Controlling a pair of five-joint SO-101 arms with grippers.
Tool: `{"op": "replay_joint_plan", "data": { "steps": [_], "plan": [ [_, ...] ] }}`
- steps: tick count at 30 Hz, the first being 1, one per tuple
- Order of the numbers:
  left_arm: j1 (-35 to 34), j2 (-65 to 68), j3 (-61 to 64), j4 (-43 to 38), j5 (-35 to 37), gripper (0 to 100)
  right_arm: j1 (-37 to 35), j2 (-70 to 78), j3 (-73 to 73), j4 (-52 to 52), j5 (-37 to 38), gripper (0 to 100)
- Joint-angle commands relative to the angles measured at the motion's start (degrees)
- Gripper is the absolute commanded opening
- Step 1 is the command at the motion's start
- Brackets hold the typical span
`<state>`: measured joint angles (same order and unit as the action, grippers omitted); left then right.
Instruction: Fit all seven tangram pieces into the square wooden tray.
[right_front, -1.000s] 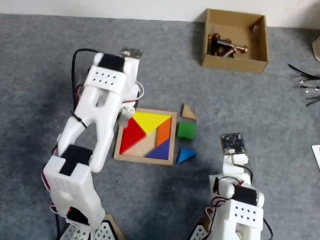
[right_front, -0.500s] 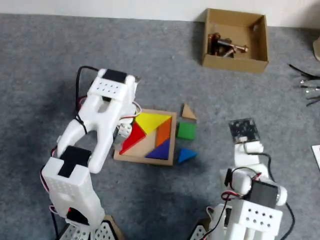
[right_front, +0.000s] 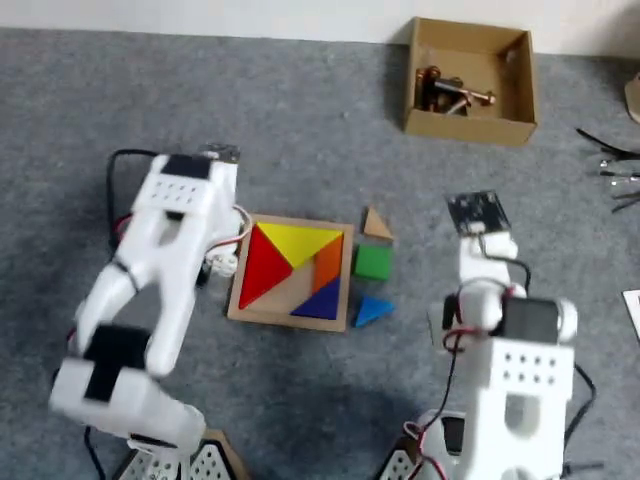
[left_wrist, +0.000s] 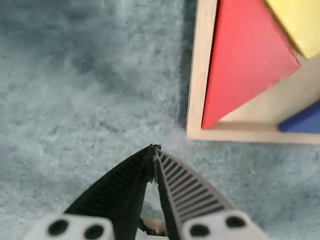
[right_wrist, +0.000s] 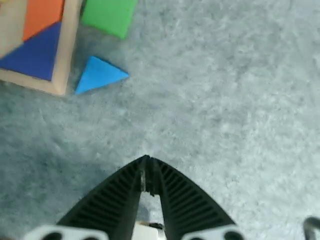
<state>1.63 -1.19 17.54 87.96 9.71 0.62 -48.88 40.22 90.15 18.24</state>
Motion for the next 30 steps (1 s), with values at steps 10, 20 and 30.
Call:
{"op": "replay_joint_plan", "data": {
  "steps": [10, 20, 30],
  "plan": [
    [-5.14, -33.36, 21.85, -7.21, -0.44, 0, -7.34, 24.31, -12.88, -2.24, -0.62, 1.0],
    [-5.14, -56.40, 37.93, -8.53, -0.44, 0, -9.19, 36.00, -26.51, -2.59, -0.53, 1.0],
    [-11.47, -69.05, 48.57, -8.79, -7.91, 0, -9.54, 53.23, -36.35, -2.86, -0.35, 1.0]
  ]
}}
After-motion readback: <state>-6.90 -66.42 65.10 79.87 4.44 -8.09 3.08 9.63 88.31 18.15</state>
